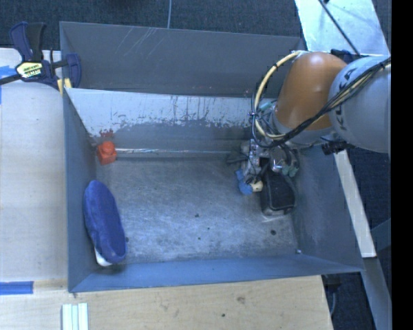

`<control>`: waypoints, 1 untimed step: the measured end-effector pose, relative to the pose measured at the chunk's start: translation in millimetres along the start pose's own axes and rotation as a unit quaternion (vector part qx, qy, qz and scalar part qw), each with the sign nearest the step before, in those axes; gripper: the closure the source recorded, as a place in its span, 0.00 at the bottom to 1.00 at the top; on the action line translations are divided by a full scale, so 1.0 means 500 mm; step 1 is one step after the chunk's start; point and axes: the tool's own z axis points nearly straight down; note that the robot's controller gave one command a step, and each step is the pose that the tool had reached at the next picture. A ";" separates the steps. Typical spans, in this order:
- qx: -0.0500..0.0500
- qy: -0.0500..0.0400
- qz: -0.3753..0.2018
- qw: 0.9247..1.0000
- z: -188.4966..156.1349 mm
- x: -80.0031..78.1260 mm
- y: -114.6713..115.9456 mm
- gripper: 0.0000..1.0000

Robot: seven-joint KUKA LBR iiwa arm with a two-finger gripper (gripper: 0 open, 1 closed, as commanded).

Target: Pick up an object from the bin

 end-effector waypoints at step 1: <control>0.007 -0.004 -0.006 1.000 -0.246 0.033 -0.003 1.00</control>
Offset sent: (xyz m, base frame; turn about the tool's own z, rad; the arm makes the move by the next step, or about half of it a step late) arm -0.0200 -0.0002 0.1172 -0.0140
